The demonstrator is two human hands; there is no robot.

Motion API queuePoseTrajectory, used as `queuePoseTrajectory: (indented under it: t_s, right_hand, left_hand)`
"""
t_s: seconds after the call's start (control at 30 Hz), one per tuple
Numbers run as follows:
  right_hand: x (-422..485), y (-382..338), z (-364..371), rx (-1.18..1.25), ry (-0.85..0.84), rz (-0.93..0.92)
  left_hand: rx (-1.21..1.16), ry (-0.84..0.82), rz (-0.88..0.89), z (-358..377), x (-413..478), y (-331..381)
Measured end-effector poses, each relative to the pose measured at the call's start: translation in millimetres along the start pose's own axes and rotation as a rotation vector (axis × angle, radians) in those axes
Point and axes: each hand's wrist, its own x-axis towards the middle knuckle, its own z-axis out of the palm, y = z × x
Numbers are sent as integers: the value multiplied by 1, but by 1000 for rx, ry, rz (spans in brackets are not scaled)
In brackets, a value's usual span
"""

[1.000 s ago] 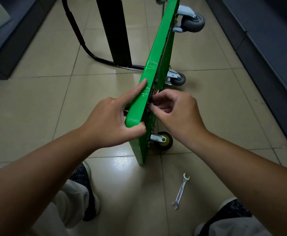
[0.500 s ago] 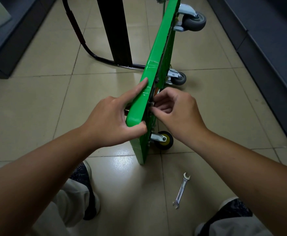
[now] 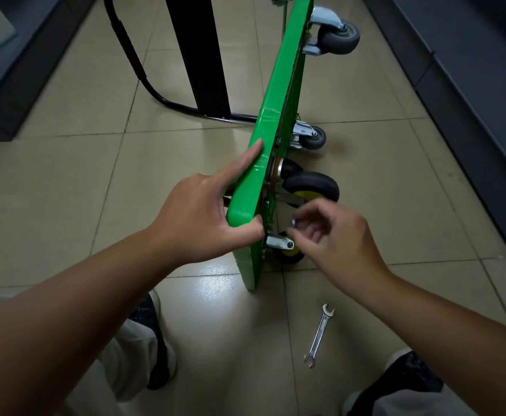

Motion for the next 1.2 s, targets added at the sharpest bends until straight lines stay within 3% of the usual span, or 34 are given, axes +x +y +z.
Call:
queuePoseTrajectory:
  t_s: [0.2,0.37,0.5,0.87,1.0,1.07,1.2]
  right_hand:
    - [-30,119,26,-356,-204,132]
    - [-61,206,87,-267,-132,552]
    - [-85,228,110,-225,-139,691]
    - [-100,273,127,-353,-228,736]
    - [-106,282,129,-276,-200,749]
    - [-110,282,126,-212,-138,765]
    - [-137,279,113,-250,273,892]
  left_hand:
    - [68,59,18,9,-3,7]
    - [134,121,8,17,-9,9]
    - [95,106,3,16,-6,8]
    - [31,69,19,19,-1,9]
    - [8,68,24,21,0,8]
    - [12,72,30,21,0,8]
    - [25,73,44,21,2,9]
